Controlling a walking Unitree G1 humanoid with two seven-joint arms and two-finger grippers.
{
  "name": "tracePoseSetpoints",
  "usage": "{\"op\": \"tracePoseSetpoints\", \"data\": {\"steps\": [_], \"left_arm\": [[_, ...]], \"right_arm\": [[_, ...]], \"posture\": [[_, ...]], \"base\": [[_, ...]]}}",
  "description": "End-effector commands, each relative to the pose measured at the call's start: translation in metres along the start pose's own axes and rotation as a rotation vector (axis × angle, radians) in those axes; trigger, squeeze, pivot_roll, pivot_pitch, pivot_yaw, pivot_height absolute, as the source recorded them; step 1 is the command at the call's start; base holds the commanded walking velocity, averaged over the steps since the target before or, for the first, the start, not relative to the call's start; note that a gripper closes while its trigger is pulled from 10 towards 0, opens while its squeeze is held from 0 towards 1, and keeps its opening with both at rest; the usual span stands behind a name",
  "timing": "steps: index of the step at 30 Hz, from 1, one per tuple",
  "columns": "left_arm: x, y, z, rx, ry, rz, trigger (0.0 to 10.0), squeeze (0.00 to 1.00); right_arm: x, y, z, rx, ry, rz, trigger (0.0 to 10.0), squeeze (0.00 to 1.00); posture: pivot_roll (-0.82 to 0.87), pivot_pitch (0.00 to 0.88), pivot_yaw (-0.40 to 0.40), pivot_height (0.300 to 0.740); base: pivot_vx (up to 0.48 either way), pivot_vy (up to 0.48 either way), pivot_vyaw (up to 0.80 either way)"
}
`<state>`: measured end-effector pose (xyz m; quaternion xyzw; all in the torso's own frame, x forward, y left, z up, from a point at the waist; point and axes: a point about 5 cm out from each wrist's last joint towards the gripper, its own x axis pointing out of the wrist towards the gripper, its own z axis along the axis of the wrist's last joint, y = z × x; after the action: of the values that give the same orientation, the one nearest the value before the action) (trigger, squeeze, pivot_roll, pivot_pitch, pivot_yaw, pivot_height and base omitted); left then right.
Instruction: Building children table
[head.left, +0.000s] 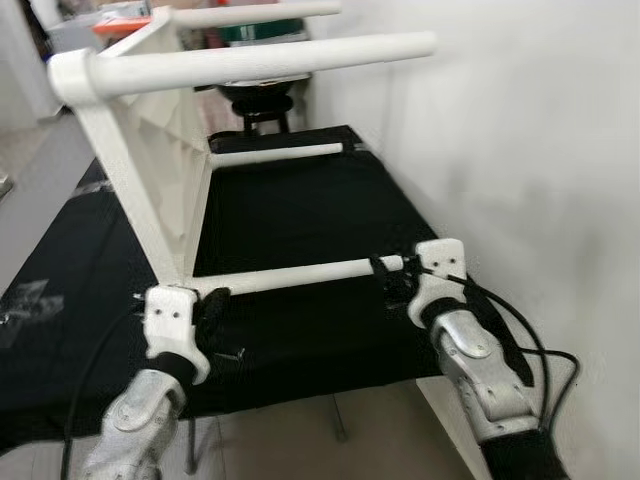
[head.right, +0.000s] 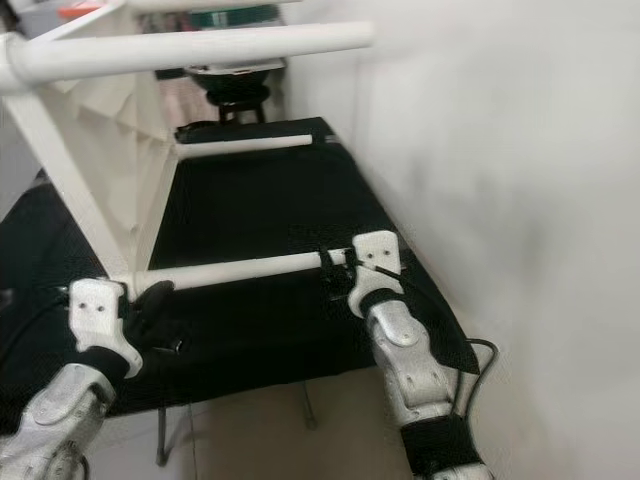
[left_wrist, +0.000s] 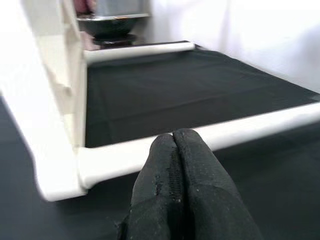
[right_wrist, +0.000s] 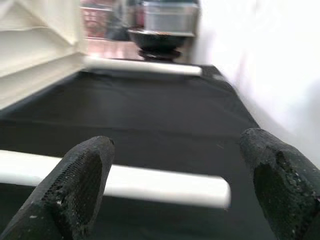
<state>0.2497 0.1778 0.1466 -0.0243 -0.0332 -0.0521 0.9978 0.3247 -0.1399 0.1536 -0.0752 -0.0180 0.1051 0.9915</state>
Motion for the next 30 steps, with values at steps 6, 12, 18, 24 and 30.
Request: {"op": "tracePoseSetpoints", "data": {"steps": [6,12,18,24,30], "left_arm": [[0.001,0.003,0.000,0.020,0.002,0.018,10.0,0.00],[0.001,0.003,0.000,0.019,0.006,0.016,10.0,0.00],[0.002,0.002,-0.001,0.002,0.008,0.008,10.0,0.00],[0.001,0.002,0.000,0.023,0.016,0.028,10.0,0.00],[-0.002,0.013,-0.001,-0.003,0.022,0.098,10.0,0.00]], "right_arm": [[-0.001,0.003,0.002,0.015,-0.037,0.039,10.0,0.00],[0.002,0.003,-0.003,0.007,0.006,0.053,10.0,0.00],[0.002,0.003,-0.003,0.003,0.005,0.056,10.0,0.00],[0.002,0.004,-0.002,-0.008,-0.005,0.081,10.0,0.00],[-0.002,0.003,0.016,-0.118,-0.100,0.186,10.0,0.00]], "posture": [[0.01,0.000,0.016,0.740],[0.01,0.000,0.017,0.740],[0.01,0.000,0.018,0.740],[0.01,0.000,0.019,0.740],[0.01,0.000,0.019,0.740]], "base": [[0.271,0.000,0.61],[0.257,0.000,0.00],[0.082,0.000,0.00],[0.000,0.000,0.00],[0.000,0.000,0.00]]}}
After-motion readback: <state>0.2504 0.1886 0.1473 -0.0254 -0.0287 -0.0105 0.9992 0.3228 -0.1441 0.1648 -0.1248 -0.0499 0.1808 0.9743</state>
